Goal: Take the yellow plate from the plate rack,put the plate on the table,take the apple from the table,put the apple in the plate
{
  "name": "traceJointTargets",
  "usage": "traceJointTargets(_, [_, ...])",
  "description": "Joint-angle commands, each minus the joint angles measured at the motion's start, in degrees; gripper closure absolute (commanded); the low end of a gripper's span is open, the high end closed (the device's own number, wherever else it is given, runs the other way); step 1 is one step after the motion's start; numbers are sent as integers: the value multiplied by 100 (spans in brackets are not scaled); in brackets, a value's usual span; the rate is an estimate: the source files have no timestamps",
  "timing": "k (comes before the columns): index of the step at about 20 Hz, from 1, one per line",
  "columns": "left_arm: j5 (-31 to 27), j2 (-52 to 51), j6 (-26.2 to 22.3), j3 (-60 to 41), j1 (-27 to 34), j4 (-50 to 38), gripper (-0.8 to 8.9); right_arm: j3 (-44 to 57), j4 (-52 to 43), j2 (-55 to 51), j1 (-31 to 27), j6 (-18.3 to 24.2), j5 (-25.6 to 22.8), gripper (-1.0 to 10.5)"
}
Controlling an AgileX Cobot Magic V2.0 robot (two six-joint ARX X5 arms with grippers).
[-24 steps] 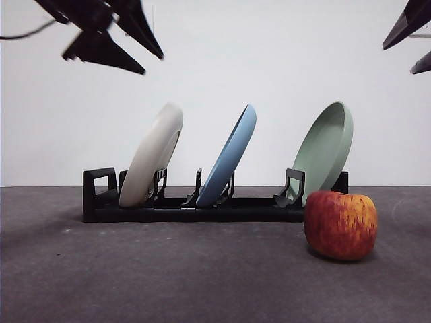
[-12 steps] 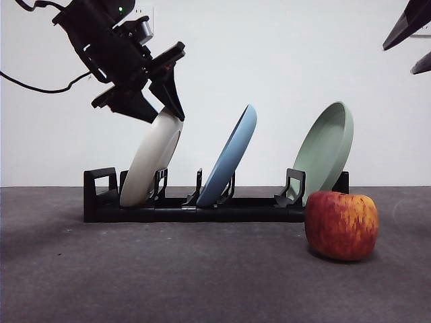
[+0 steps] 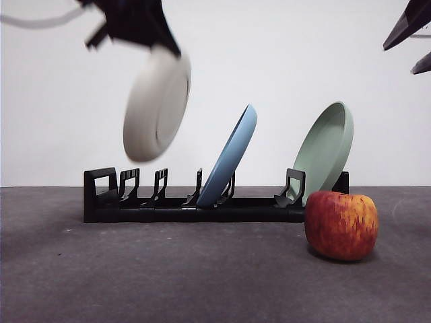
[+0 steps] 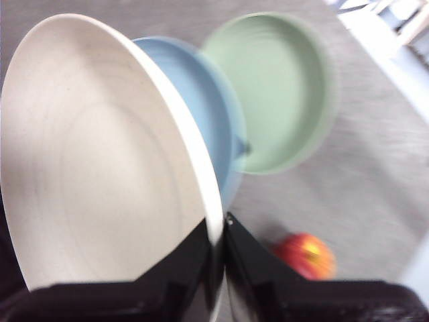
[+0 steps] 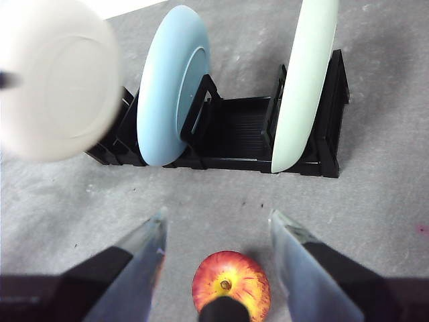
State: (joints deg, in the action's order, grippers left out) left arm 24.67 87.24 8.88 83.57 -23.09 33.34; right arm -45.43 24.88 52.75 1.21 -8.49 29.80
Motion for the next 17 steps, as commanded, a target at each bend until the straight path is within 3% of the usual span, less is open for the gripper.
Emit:
traceJointTargets(1, [203, -632, -162, 17, -136, 463, 822, -22, -20, 9, -2, 46, -22, 690])
traceJointTargets(6, [103, -2212, -616, 17, -772, 2253, 822, -22, -17, 9, -2, 48, -28, 690])
traceJointTargets(11, [-2164, -2601, -463, -26, -2192, 3532, 822, -22, -17, 9, -2, 46, -33, 690])
traceJointTargets(15, [-3488, -2236, 168, -520, -3329, 3147, 822, -22, -17, 9, -2, 46, -35, 691])
traceJointTargets(17, [-3705, -1884, 216, -922, -3703, 2623, 822, -22, -17, 9, -2, 46, -94, 691])
